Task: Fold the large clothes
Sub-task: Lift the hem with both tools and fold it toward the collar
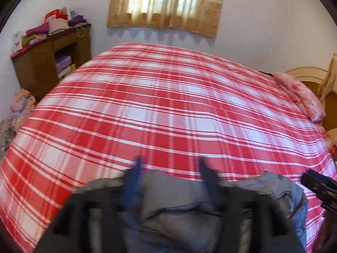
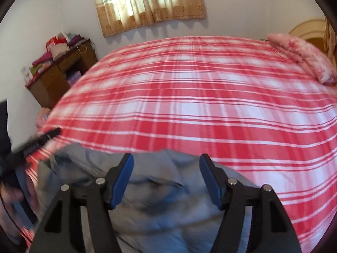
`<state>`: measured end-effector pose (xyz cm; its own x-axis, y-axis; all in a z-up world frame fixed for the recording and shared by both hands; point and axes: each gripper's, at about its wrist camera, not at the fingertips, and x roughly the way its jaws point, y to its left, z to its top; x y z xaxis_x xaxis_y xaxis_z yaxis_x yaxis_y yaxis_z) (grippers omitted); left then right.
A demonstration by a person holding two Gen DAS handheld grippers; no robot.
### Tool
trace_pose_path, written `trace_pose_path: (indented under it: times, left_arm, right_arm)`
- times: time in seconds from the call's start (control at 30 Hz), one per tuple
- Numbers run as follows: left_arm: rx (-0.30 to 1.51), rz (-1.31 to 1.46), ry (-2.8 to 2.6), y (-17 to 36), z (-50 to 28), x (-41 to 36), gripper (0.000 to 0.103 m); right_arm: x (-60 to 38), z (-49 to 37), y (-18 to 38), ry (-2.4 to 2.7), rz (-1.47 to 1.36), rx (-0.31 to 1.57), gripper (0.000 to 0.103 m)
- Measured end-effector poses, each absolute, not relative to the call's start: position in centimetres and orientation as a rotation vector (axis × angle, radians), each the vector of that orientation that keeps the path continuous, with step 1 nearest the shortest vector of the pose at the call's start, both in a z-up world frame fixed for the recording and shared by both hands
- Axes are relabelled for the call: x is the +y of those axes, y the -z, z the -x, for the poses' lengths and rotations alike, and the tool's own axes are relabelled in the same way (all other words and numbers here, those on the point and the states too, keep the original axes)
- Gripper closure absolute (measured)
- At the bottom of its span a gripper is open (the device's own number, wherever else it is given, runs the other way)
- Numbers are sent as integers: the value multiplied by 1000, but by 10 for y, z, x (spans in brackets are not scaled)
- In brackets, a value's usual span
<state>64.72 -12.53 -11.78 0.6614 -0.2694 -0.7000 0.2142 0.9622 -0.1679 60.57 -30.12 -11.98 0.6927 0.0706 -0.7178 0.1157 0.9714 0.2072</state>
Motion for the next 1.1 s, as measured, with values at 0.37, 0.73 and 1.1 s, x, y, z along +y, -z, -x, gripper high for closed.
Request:
trace_pose_path:
  times: [0.37, 0.73, 1.1]
  left_arm:
    - [877, -231, 161, 181, -636, -150, 27]
    - [858, -141, 185, 206, -631, -143, 23]
    - [872, -92, 208, 211, -635, -138, 20]
  right_arm:
    - [-276, -621, 168, 19, -190, 879, 55]
    - [-277, -610, 198, 38, -178, 878, 57]
    - [-271, -608, 206, 60, -146, 856, 57]
